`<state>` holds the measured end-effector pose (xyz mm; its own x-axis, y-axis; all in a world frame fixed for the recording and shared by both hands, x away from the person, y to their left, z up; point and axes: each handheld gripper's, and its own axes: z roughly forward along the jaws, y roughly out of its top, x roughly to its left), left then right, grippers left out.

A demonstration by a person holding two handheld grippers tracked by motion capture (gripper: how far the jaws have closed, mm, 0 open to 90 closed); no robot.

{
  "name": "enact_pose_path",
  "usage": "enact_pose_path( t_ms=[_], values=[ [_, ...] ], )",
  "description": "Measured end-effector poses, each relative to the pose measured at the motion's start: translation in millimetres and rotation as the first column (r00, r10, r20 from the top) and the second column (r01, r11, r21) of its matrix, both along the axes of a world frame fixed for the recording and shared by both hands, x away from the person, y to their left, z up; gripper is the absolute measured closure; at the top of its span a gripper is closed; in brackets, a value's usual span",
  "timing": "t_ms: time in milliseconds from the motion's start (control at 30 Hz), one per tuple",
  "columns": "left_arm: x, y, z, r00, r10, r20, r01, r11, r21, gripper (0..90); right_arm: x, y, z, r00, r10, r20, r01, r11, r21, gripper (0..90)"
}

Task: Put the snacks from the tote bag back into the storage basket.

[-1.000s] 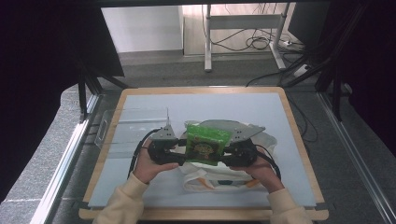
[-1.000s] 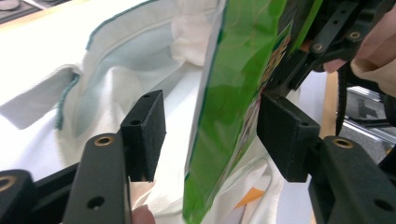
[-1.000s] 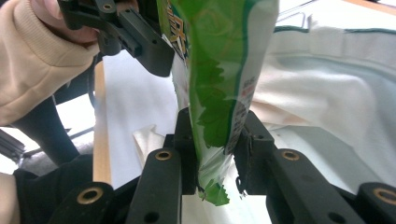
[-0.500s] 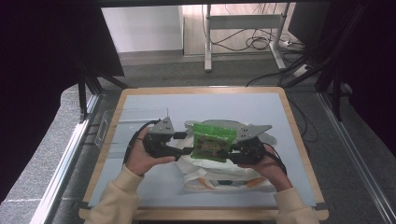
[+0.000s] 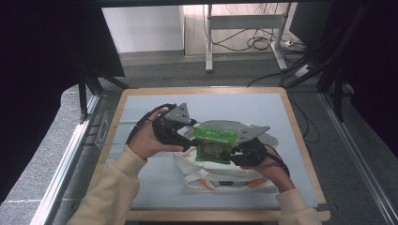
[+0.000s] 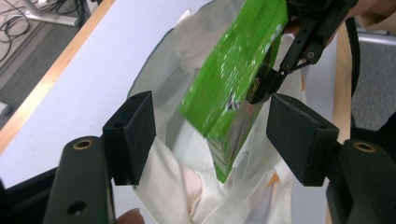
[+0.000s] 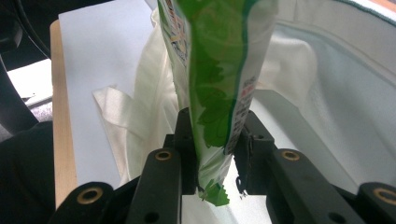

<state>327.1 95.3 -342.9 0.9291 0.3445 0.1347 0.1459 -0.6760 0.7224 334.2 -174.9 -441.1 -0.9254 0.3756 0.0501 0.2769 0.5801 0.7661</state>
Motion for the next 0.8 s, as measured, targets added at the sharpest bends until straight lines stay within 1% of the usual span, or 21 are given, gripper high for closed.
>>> enact_pose_path(
  t_ms=[67,133,167,233,300,400,533,567,600,633,700,800],
  values=[
    [3.2,-5.1,2.5,0.9997,-0.024,-0.003,0.024,0.9996,0.014,31.6,0.1,0.6,-0.7,1.0000,-0.001,-0.001,0.001,1.000,-0.008,72.0],
    [6.6,-12.4,2.9,0.9988,-0.048,-0.012,0.049,0.9977,0.047,31.2,-0.2,1.2,-0.8,1.0000,0.000,0.000,0.000,1.000,-0.012,72.0],
    [8.7,-17.7,1.9,0.9972,-0.070,-0.027,0.072,0.9946,0.074,31.4,-0.3,1.4,-0.7,1.0000,0.002,0.002,-0.002,1.000,-0.012,72.0],
    [10.8,-25.2,-1.1,0.9947,-0.091,-0.047,0.096,0.9892,0.110,31.7,-0.7,2.2,-0.4,1.0000,0.006,0.005,-0.006,1.000,-0.012,72.0],
    [12.1,-32.6,-5.1,0.9908,-0.117,-0.068,0.126,0.9805,0.151,34.0,-1.4,2.9,0.1,0.9999,0.008,0.008,-0.008,1.000,-0.012,72.0],
    [13.2,-40.1,-10.3,0.9883,-0.136,-0.069,0.147,0.9690,0.199,42.4,-2.2,3.8,0.5,0.9998,0.014,0.017,-0.014,1.000,-0.014,72.0],
    [14.9,-43.9,-16.4,0.9854,-0.149,-0.083,0.164,0.9594,0.229,54.1,-3.3,4.5,1.3,0.9994,0.023,0.027,-0.023,1.000,-0.012,72.0],
    [15.1,-44.3,-17.8,0.9849,-0.151,-0.085,0.167,0.9583,0.232,58.1,-3.6,4.8,1.6,0.9993,0.024,0.030,-0.024,1.000,-0.013,72.0],
    [15.5,-44.4,-18.8,0.9830,-0.159,-0.092,0.176,0.9557,0.236,62.2,-3.9,5.2,1.8,0.9992,0.026,0.032,-0.026,1.000,-0.012,72.0],
    [15.5,-44.4,-19.5,0.9820,-0.163,-0.096,0.181,0.9551,0.234,65.5,-4.3,5.7,2.1,0.9991,0.027,0.034,-0.026,1.000,-0.013,72.0],
    [15.4,-44.2,-20.1,0.9809,-0.167,-0.099,0.187,0.9531,0.238,69.4,-4.7,6.3,2.3,0.9988,0.024,0.042,-0.023,0.999,-0.022,71.9],
    [15.1,-43.2,-20.1,0.9795,-0.173,-0.103,0.193,0.9505,0.243,71.6,-4.5,6.2,2.0,0.9988,0.025,0.041,-0.024,1.000,-0.019,71.6]
  ],
)
